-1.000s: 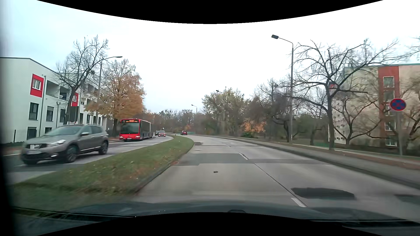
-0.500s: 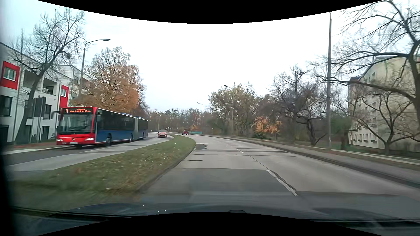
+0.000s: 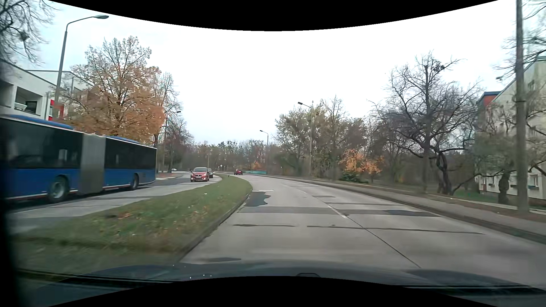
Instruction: Follow the waypoints while adhering to traffic rules and regulations
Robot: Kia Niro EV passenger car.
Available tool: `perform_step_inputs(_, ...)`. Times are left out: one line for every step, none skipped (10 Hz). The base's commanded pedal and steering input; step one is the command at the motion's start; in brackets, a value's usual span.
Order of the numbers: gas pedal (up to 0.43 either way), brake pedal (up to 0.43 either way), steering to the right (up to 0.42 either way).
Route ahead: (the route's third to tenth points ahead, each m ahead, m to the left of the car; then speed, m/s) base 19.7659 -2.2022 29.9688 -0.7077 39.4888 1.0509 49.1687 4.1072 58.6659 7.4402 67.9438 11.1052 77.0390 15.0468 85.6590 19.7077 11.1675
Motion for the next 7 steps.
perform_step_inputs(0.150,0.000,-0.015)
perform_step_inputs(0.150,0.000,-0.017)
perform_step_inputs(0.150,0.000,-0.020)
perform_step_inputs(0.150,0.000,-0.020)
perform_step_inputs(0.150,0.000,-0.023)
perform_step_inputs(0.150,0.000,-0.023)
perform_step_inputs(0.150,0.000,-0.025)
